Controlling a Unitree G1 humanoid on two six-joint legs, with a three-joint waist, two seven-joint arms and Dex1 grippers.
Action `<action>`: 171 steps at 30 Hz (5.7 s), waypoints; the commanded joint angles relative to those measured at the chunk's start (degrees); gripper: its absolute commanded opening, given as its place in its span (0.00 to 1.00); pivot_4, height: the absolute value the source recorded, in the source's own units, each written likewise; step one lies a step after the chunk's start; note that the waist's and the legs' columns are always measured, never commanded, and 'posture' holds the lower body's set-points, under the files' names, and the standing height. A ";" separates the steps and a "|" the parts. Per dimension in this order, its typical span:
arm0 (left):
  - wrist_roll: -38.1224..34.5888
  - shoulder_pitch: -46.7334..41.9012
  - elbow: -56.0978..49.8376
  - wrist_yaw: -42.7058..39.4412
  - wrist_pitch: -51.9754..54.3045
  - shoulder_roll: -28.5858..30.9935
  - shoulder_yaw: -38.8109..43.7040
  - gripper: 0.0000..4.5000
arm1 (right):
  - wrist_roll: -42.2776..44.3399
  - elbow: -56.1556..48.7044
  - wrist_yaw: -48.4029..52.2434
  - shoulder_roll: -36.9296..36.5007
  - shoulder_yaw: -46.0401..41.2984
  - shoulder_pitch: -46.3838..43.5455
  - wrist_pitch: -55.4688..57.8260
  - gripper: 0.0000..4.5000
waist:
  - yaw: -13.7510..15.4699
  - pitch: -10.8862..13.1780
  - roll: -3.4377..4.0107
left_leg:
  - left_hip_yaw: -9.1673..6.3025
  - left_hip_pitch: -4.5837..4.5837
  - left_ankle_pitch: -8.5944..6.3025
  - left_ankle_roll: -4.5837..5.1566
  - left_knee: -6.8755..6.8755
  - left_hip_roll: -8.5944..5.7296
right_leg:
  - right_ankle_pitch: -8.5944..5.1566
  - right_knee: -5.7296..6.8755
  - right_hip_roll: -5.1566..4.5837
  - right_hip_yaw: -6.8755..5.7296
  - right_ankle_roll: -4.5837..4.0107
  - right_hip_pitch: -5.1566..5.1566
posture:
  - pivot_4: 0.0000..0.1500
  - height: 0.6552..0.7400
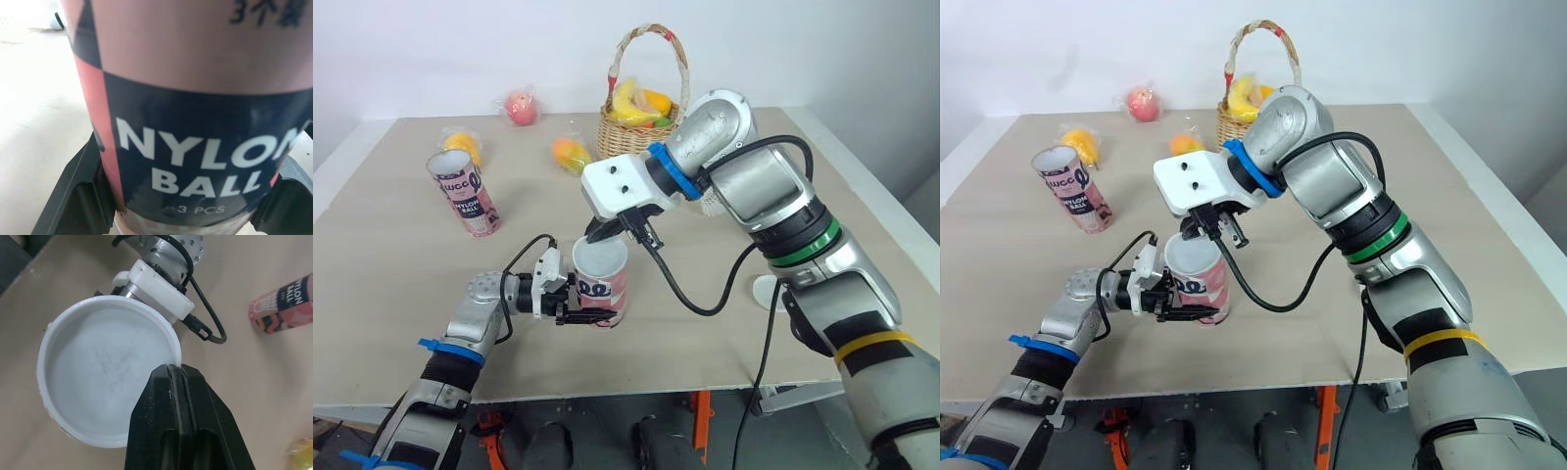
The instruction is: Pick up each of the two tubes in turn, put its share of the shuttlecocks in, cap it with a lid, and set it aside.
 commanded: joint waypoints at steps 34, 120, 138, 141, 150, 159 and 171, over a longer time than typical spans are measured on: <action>2.56 2.14 -1.46 0.15 2.72 2.76 -1.18 0.66 | 9.09 -1.84 -1.04 1.20 0.97 0.23 18.95 0.01 | -0.13 -0.16 -0.15 | -0.06 0.50 -0.18 -0.12 -0.63 0.01 | -0.49 -0.02 0.03 -0.07 -0.29 0.23 | 1.00 1.00; -23.53 24.14 -41.26 6.01 23.45 25.11 29.55 0.99 | 24.12 -24.74 -28.01 -10.42 -16.09 43.17 26.54 1.00 | 0.09 0.70 -0.85 | -0.11 0.16 -0.69 -0.36 -0.71 0.01 | -1.10 -0.26 -0.19 -0.14 -0.18 0.12 | 1.00 1.00; -25.59 29.19 -45.49 10.02 24.03 25.49 34.26 0.99 | 24.06 -19.44 -26.54 -0.73 -11.73 37.93 24.96 1.00 | 0.04 0.71 -0.85 | -0.10 0.18 -0.67 -0.38 -0.69 0.02 | -1.06 -0.24 -0.18 -0.14 -0.20 0.13 | 1.00 1.00; -24.83 29.92 -45.52 10.02 23.41 25.40 33.96 0.99 | 23.80 -18.25 -26.32 0.80 -10.73 37.29 23.80 1.00 | 0.05 0.71 -0.85 | -0.11 0.18 -0.67 -0.38 -0.69 0.02 | -1.05 -0.23 -0.17 -0.15 -0.21 0.12 | 1.00 1.00; -23.75 28.75 -44.79 10.48 22.28 25.02 31.95 1.00 | 24.66 -16.89 -25.39 2.08 -11.71 36.08 22.87 0.84 | 0.06 0.71 -0.85 | -0.11 0.18 -0.66 -0.40 -0.68 0.02 | -1.04 -0.21 -0.17 -0.16 -0.23 0.12 | 1.00 1.00; -21.31 19.72 -39.53 10.87 20.27 21.95 24.36 1.00 | 26.44 -17.25 -25.41 -0.05 -15.58 35.78 24.03 0.61 | 0.12 0.72 -0.83 | -0.12 0.18 -0.65 -0.41 -0.63 0.01 | -1.02 -0.18 -0.16 -0.16 -0.22 0.14 | 1.00 1.00; -14.10 -8.75 -20.57 12.05 18.26 6.73 9.00 1.00 | 23.08 16.07 -41.00 -14.74 -41.65 23.68 13.68 0.61 | 0.43 0.80 -0.88 | -0.09 0.09 -0.63 -0.44 -0.30 -0.23 | -0.62 -0.22 -0.27 -0.02 -0.19 0.31 | 1.00 1.00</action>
